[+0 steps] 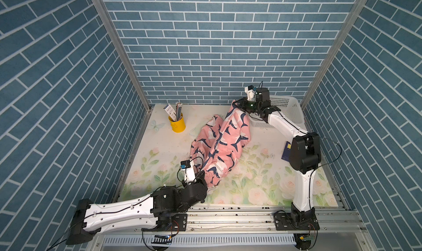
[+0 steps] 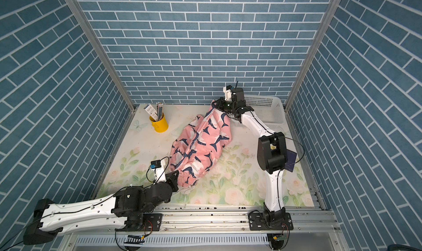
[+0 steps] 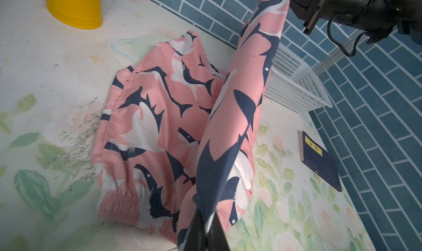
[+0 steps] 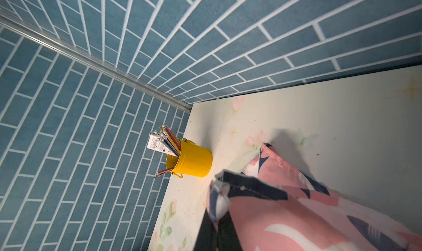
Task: Roll up the shorts
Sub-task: Fold the shorts at the center of the board.
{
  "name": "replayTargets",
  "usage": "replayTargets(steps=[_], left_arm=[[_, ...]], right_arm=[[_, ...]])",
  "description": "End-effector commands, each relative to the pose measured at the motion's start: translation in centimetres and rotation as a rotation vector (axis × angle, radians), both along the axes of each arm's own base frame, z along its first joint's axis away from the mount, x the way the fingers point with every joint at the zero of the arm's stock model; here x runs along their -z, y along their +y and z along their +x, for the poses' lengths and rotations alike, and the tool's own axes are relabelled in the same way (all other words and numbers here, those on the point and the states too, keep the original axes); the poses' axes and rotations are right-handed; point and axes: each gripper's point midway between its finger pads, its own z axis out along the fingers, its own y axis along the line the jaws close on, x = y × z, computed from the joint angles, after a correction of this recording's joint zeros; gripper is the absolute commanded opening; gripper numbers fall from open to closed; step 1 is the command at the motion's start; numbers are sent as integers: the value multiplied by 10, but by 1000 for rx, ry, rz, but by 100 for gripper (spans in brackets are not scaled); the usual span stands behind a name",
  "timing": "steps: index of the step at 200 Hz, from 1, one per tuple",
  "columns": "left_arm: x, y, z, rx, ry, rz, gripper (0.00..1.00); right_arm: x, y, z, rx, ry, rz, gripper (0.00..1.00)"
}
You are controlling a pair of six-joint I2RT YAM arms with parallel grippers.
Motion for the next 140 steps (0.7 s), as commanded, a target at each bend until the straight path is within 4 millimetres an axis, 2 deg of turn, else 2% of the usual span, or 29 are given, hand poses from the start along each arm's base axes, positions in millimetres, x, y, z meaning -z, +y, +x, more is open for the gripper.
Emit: replayTargets(steps=[1,29,44,70,90,131,135,140], left_arm=[[48,51,-11,-111,107,175,0],[59,64,-10,-181,136,187,0],[64,69,-7,-220,159,205,0],[79,78,-4,-272,221,262,0],[83,81,-2,-289,234,301,0],[100,89,-8,-310,290,317,0],[102,89,-8,-309,294,314,5],[103,90,-9,-310,298,312,16]], right_arm=[[-28,-43,75,223,-198,-21,0],[-27,-14,91,184,-214,8,0],[-18,1,96,166,-207,31,0],[1,13,101,160,-195,50,0],[20,16,105,166,-166,52,0],[47,34,107,157,-145,68,0],[47,36,108,157,-147,73,1],[50,39,108,157,-143,75,14]])
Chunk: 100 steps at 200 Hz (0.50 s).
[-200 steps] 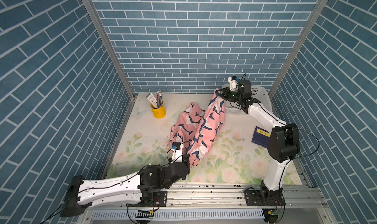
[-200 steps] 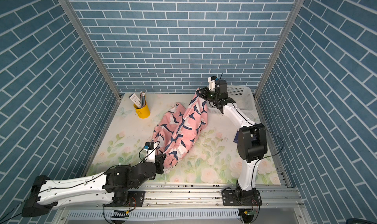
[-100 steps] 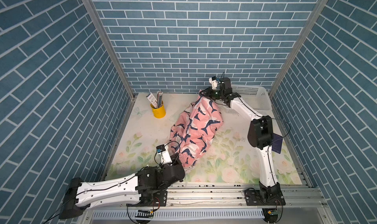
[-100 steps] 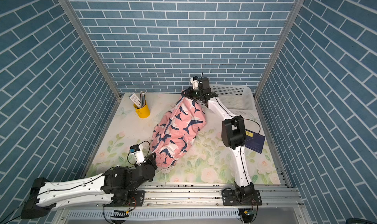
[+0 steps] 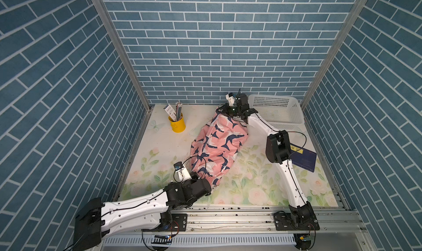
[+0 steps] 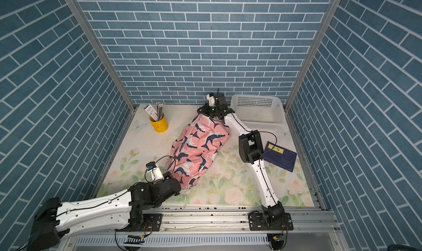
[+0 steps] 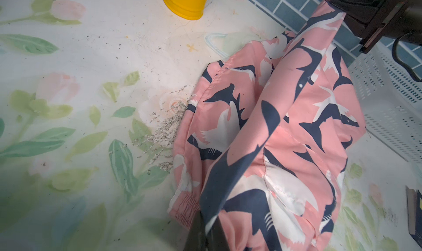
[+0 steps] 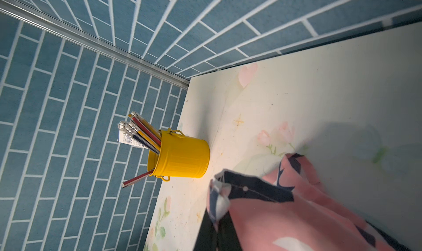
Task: Roll up the shorts
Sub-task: Fold the shorts at the center of the board, then adjust the shorts at the center of the board.
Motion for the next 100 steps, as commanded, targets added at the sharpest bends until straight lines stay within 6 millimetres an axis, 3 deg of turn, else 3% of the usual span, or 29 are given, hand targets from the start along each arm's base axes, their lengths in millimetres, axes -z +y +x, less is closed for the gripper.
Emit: replayTargets(steps=[1,8,15,31,60,75,100], left_arm=[[43,41,-28,2,177,175,19],[42,42,-28,-6,178,170,41],[39,41,-27,-5,172,168,56],[22,36,-23,16,143,171,75],[-26,17,-7,89,53,195,79],[-48,1,1,146,8,212,79],[-68,-36,13,290,-49,226,79]], right_arm=[[-44,-51,78,288,-231,52,17],[-41,-49,78,289,-224,56,32],[-43,-46,78,283,-223,58,40],[-52,-49,76,283,-238,22,58],[-87,-63,60,274,-315,-87,57],[-92,-65,41,228,-320,-111,55],[-68,-61,0,107,-283,-165,52]])
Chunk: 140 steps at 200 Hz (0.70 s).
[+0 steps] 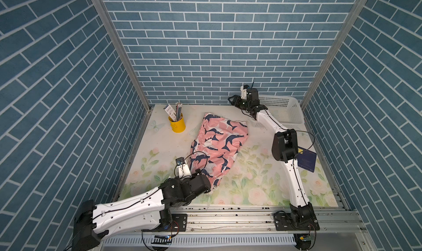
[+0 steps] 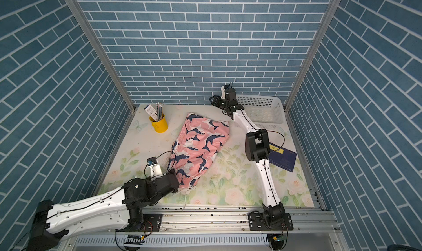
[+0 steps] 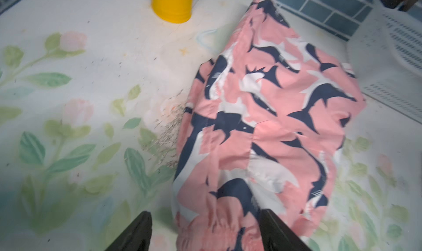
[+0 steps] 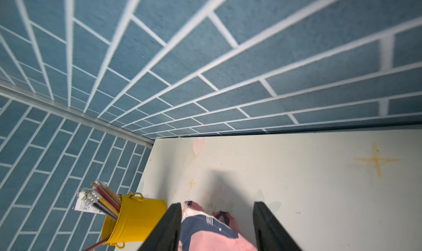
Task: Roll up the shorts
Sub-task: Adjust the shorts at the center of the board.
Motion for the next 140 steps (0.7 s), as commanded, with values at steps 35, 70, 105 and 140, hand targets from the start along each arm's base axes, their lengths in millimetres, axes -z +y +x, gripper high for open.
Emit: replayTargets(steps=[35,70,105,140], left_arm=[[13,-76,9,386,-31,28,78],[69,-71,14,405,38,8,78],[100,-60,14,384,104,56,78],[127,-50,2,365,179,55,78]], right_arm=[[15,34,-116,-313,-43,-152,50],[61,32,-159,-376,28,-105,51],[113,11,-148,-287,112,-186,51],[152,-18,-125,-161,207,-303,51]])
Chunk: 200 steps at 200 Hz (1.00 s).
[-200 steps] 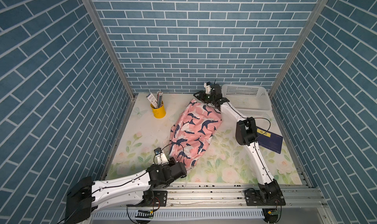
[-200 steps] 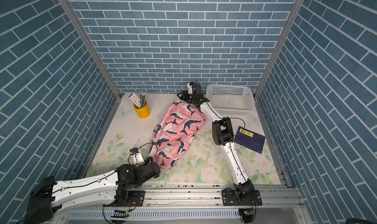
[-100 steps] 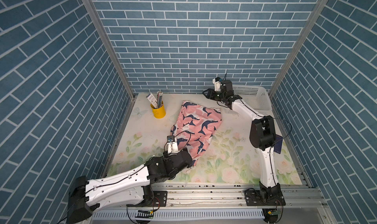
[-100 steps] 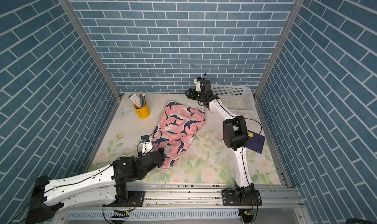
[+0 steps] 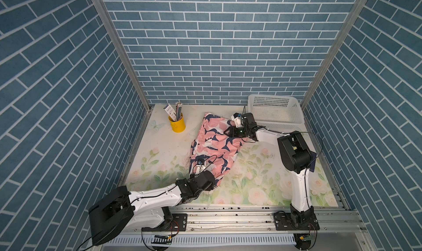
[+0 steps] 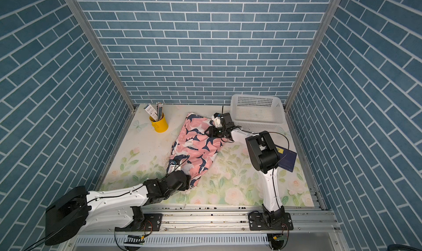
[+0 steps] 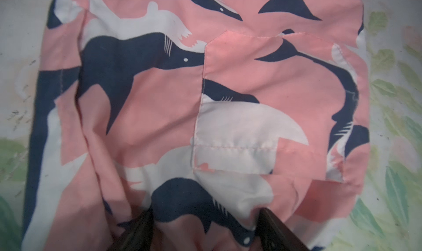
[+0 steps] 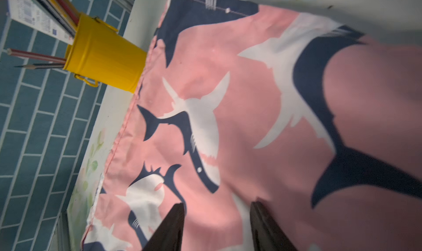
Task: Roll up the shorts
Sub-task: Adjust the shorts at the center of the board.
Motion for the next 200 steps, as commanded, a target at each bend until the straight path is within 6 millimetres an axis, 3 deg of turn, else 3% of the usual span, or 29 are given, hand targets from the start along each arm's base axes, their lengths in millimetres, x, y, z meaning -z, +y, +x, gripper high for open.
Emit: replayTargets(steps=[1,31,58,64,68,84,107,126,147,167,200], left_arm=[[16,4,-8,-2,41,-23,78],[26,15,-16,-29,68,-34,78],[21,15,-17,-30,77,-21,80],[13,12,-14,-25,65,-33,81],[7,10,-12,-22,56,-39,82],[-25,1,-2,-19,-6,-70,86],[-63,-1,11,-25,-85,-109,90],[-71,6,18,-44,-79,-123,90],[-59,14,22,-69,-46,-114,91],[-47,15,25,-80,-27,-103,91],[-24,17,25,-94,26,-53,88]], right_arm=[[20,-21,25,88,-11,-108,51],[20,-40,40,167,-37,-247,52],[-7,-51,50,218,-89,-302,54],[-8,-53,49,220,-91,-309,55],[-30,-52,49,225,-123,-291,55],[-61,-52,40,220,-168,-291,56],[-81,-54,14,197,-176,-287,58],[-68,-61,-14,189,-117,-285,58],[-39,-66,-48,183,-39,-301,58],[-18,-58,-76,154,5,-319,59],[13,-42,-96,138,62,-337,56]])
